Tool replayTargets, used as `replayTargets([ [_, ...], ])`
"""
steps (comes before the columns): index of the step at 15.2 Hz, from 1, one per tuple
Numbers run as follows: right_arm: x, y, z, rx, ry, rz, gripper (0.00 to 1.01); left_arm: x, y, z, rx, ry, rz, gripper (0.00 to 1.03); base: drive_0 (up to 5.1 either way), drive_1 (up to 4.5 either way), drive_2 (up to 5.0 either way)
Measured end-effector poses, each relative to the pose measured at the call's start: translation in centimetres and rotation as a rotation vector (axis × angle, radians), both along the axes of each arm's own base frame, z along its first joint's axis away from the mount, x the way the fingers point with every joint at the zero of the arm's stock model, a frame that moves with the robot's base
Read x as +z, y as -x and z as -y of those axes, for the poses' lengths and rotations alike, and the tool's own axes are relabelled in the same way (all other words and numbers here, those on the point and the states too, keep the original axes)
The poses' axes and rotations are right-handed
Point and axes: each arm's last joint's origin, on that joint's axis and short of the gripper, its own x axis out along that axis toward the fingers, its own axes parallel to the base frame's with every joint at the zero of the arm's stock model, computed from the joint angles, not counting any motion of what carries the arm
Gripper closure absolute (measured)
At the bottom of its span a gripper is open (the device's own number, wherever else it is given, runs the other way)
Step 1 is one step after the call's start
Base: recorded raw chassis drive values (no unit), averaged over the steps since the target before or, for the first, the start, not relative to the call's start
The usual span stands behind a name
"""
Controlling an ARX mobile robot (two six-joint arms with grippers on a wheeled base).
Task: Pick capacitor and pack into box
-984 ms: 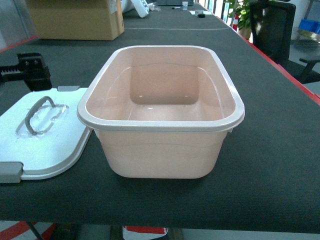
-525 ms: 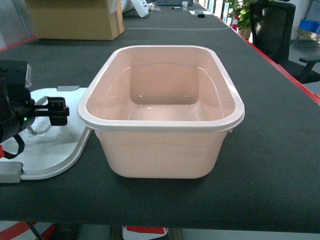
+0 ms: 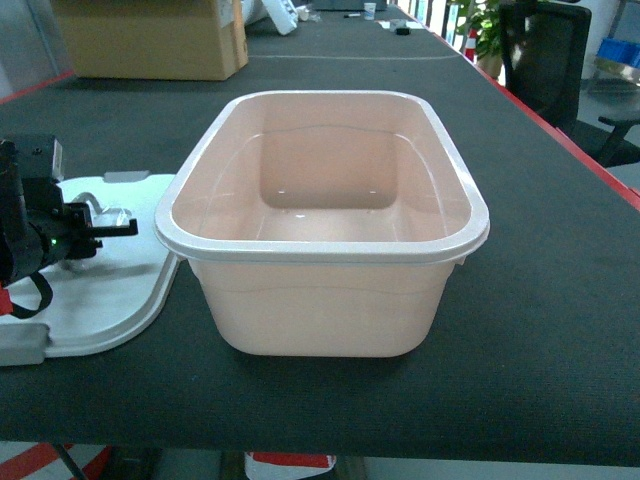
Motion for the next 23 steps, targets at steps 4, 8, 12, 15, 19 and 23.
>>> replayTargets([
  [4, 0.0, 0.0, 0.0, 0.0, 0.0, 0.0, 0.03, 2.4, 0.8, 0.3, 0.019, -0.005, 0.037, 1.01, 0.0, 0.0, 0.0],
  [8, 0.0, 0.0, 0.0, 0.0, 0.0, 0.0, 0.03, 13.7, 2.1, 3.0, 0.042, -0.01, 0.244, 1.01, 0.0, 0.0, 0.0],
  [12, 0.0, 0.0, 0.0, 0.0, 0.0, 0.0, 0.03, 19.4, 3.7, 9.4, -0.035, 0.024, 0.343, 1.01, 0.0, 0.0, 0.0],
  [15, 0.0, 0.0, 0.0, 0.0, 0.0, 0.0, 0.03, 19.5, 4.2, 12.7, -0.092, 0.049, 0.317, 1.01, 0.0, 0.0, 0.0],
  [19, 0.0, 0.0, 0.0, 0.0, 0.0, 0.0, 0.03, 19.3, 5.1, 22.3, -0.198, 0.072, 0.247, 1.01, 0.0, 0.0, 0.0],
  [23, 0.0, 0.0, 0.0, 0.0, 0.0, 0.0, 0.03, 17.3, 4.6, 27.0, -0.192, 0.015, 0.135, 1.01, 0.0, 0.0, 0.0],
])
